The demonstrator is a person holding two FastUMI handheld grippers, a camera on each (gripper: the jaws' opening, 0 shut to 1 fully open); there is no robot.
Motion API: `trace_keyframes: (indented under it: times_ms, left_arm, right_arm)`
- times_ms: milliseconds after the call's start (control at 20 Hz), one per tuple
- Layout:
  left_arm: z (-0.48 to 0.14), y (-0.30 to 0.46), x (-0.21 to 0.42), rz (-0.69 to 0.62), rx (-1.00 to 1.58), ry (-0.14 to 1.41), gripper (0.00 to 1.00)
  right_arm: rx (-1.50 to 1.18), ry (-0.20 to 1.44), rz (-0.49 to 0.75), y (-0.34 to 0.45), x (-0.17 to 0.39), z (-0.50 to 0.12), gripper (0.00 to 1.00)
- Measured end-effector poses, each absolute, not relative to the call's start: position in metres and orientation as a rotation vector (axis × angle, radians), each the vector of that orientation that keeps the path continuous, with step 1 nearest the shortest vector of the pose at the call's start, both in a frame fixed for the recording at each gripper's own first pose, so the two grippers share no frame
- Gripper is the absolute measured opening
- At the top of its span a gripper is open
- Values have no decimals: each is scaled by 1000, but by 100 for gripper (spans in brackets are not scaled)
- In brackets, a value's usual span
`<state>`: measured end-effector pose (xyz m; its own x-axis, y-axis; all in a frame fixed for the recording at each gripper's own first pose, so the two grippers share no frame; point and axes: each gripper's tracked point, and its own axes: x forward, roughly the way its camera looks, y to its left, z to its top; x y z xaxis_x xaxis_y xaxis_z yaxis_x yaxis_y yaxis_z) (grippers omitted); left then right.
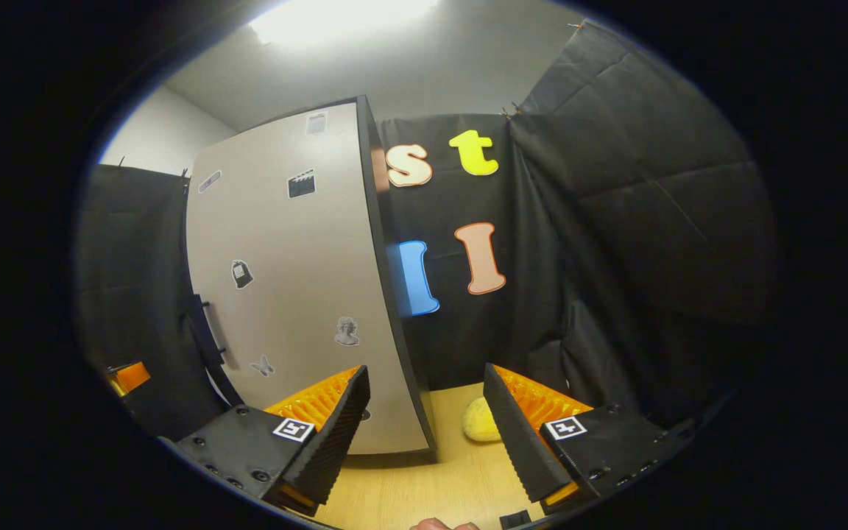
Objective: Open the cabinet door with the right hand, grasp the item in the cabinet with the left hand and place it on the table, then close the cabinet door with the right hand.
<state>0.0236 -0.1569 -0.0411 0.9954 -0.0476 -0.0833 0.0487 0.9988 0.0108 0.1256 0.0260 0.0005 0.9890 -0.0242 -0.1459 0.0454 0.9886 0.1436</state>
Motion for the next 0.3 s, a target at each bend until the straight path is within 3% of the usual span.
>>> trace_keyframes:
  times_ms: [300]
  left_arm:
    - [-40,-124,44,-47,-8,72,96]
  right_arm:
    - [143,170,-52,40,137,-8,98]
